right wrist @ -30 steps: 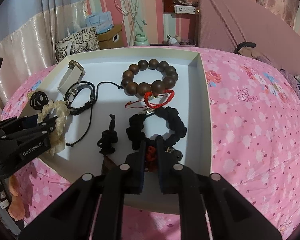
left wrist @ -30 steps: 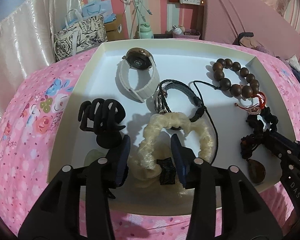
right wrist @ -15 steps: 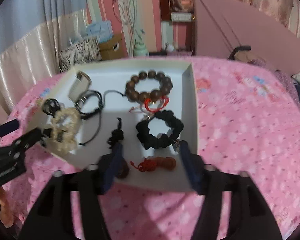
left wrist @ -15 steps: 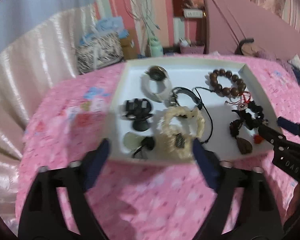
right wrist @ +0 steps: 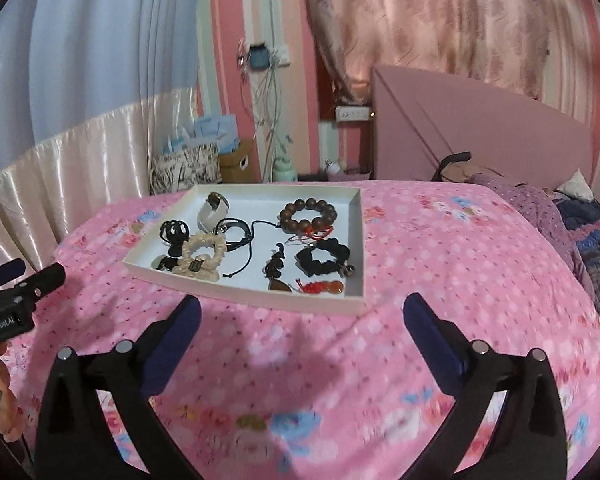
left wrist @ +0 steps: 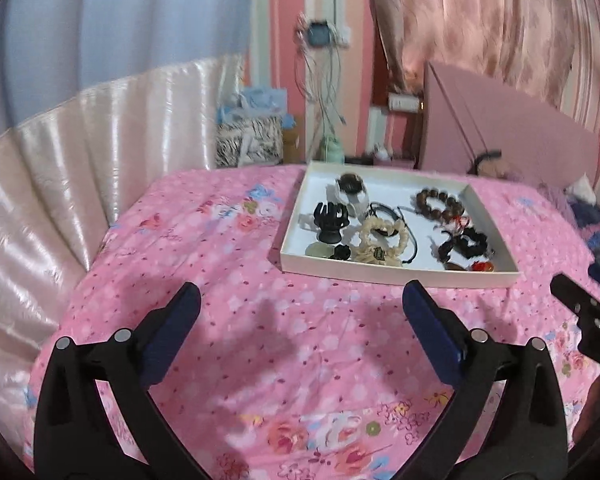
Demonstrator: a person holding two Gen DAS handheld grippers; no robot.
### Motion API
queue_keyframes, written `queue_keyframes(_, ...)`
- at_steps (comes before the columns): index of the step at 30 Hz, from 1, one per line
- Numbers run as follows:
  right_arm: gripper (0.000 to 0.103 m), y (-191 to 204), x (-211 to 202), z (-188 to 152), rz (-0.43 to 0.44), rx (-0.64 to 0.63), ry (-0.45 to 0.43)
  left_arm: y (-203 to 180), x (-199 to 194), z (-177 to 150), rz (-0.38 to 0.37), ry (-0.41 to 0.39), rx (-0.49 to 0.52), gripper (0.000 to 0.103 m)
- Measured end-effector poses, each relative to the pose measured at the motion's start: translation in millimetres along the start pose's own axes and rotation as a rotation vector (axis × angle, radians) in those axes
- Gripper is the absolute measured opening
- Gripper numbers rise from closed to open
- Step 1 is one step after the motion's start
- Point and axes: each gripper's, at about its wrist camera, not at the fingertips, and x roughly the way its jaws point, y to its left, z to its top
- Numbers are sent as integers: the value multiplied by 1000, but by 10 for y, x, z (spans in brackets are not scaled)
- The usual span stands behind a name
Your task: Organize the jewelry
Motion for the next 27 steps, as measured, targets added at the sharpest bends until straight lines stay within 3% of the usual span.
queue_keyframes(8,101,-104,-172,-305,-67,19,-62,-88,-242,-212,-4,-79,28,100)
queue_keyframes(16,101,-52,-222,-334,-102,-17,-107,-222,-188,-350,21,-51,40,100)
queue_keyframes(22,101,-68,-194,-366,-91,-18,-85,-281,-251,-443,34,-64,44,100)
queue_keyframes(27,101,-58,-210,-381,-100,-23,-83,-281,-222,-523,45,-30,48,100)
